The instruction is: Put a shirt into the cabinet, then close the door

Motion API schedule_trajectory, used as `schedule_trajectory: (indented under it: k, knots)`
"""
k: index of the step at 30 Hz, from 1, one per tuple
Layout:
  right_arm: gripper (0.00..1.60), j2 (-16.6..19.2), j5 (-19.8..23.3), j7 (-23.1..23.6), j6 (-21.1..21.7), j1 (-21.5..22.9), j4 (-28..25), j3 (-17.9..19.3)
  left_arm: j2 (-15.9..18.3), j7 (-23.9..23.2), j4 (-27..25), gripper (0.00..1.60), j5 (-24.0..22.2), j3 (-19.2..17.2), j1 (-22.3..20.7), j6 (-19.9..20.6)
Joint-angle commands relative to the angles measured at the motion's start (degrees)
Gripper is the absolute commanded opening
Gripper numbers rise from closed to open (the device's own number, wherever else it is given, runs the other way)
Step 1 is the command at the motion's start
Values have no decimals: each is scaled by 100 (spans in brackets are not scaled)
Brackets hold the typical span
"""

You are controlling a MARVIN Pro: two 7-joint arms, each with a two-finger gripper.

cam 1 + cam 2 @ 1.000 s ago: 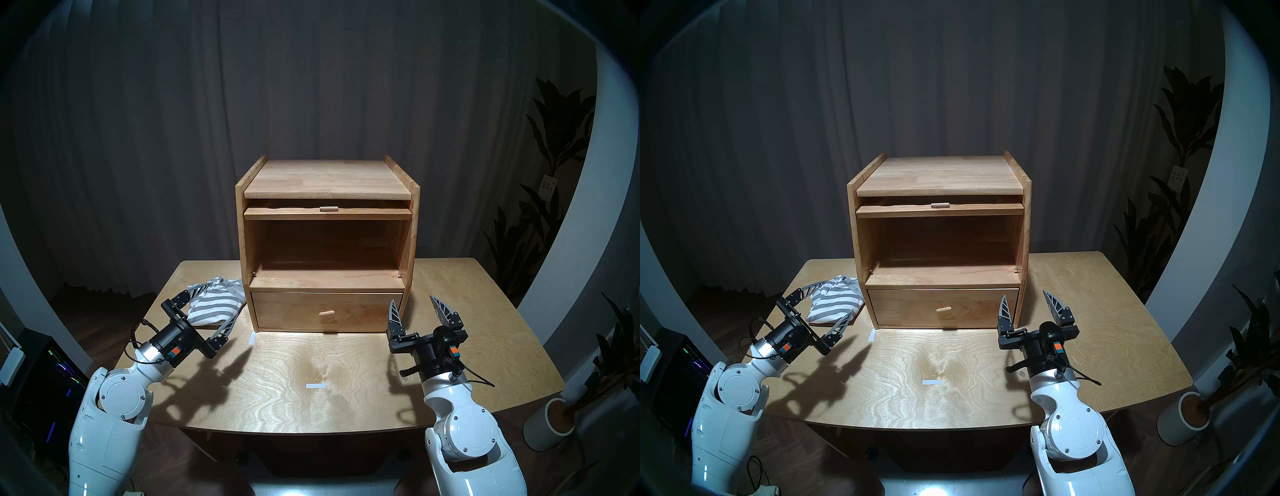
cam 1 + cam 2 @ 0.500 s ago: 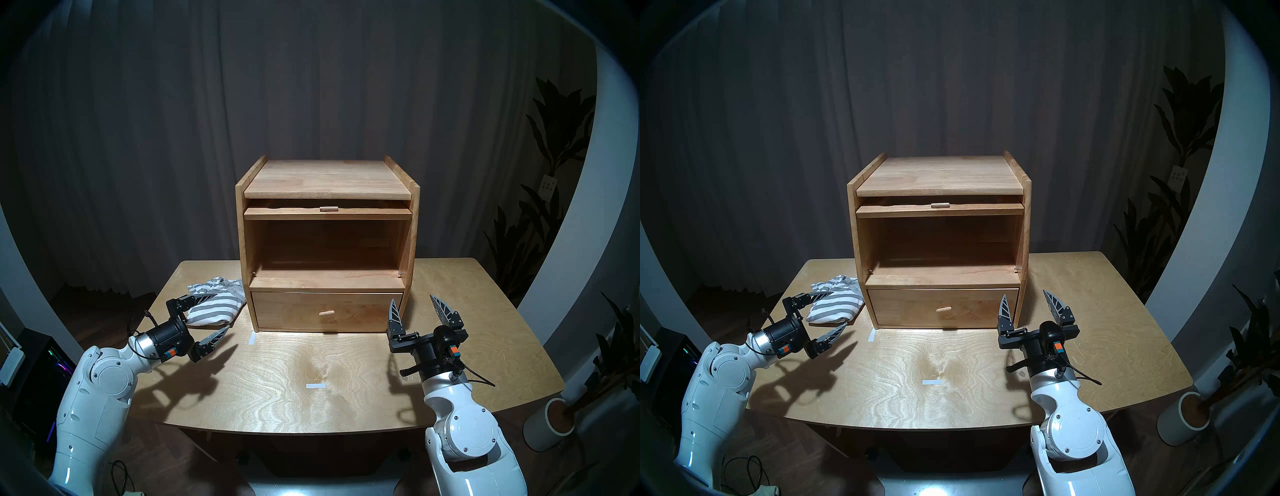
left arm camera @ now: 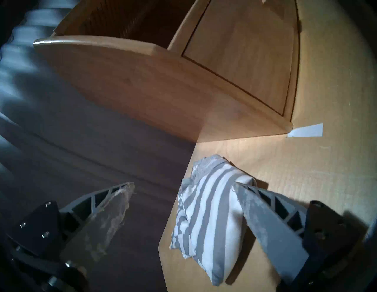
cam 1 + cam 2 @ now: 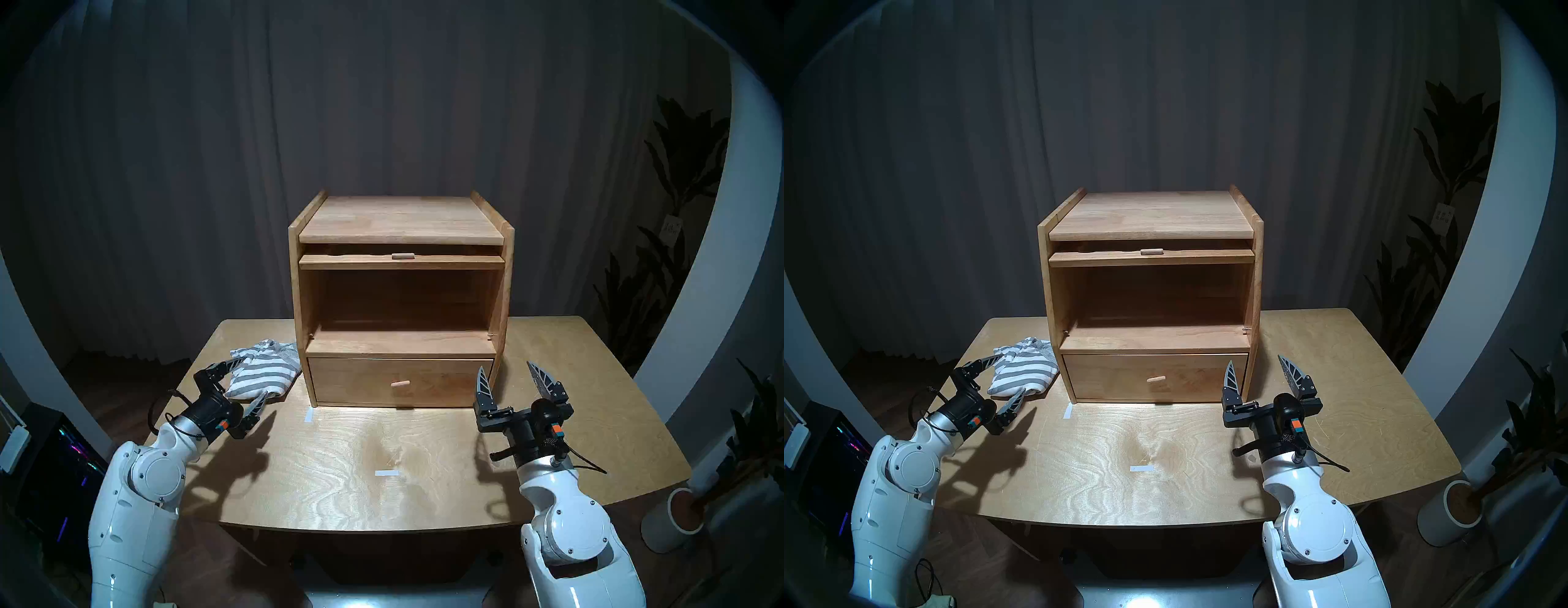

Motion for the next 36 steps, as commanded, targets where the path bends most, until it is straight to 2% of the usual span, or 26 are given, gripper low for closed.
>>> schedule_trajectory:
  k: [1, 2, 3, 8, 11, 15, 21, 24, 28, 31, 36]
  knots:
    - [160, 0, -6, -7, -28, -6, -157, 5, 101, 108, -696, 160, 440, -312, 693, 147]
    - [160, 0, -6, -7, -28, -7, -158, 5, 146, 152, -711, 160, 518, -362, 722, 96]
    - [160, 0, -6, -7, -26, -9, -161, 5, 140, 201, -818, 160, 745, -435, 776, 249]
    - [160, 0, -6, -7, -27, -7, -159, 5, 398, 297, -579, 160, 1009, -487, 310, 145]
    - [160, 0, -5, -7, -28, -6, -157, 5, 585, 159, -620, 160, 1046, -444, 212, 1]
    - [160, 0, -6, -7, -28, -6, -157, 5, 948, -117, -563, 160, 1102, -385, 189, -478]
    - [160, 0, -5, -7, -28, -5, -155, 5, 1316, -627, -135, 160, 1292, -242, -319, -835]
    - [160, 0, -5, -7, -28, -6, -156, 5, 1460, -573, 168, 160, 1413, -13, -480, -665]
    - [160, 0, -5, -6, -28, -5, -155, 5, 1416, -559, 371, 160, 1456, 304, -694, -281]
    - [160, 0, -5, -7, -28, -5, -156, 5, 1393, -623, 564, 160, 1523, 511, -906, -157]
    - [160, 0, -5, -6, -29, -4, -153, 5, 1369, -388, 947, 160, 1738, 790, -1141, 101]
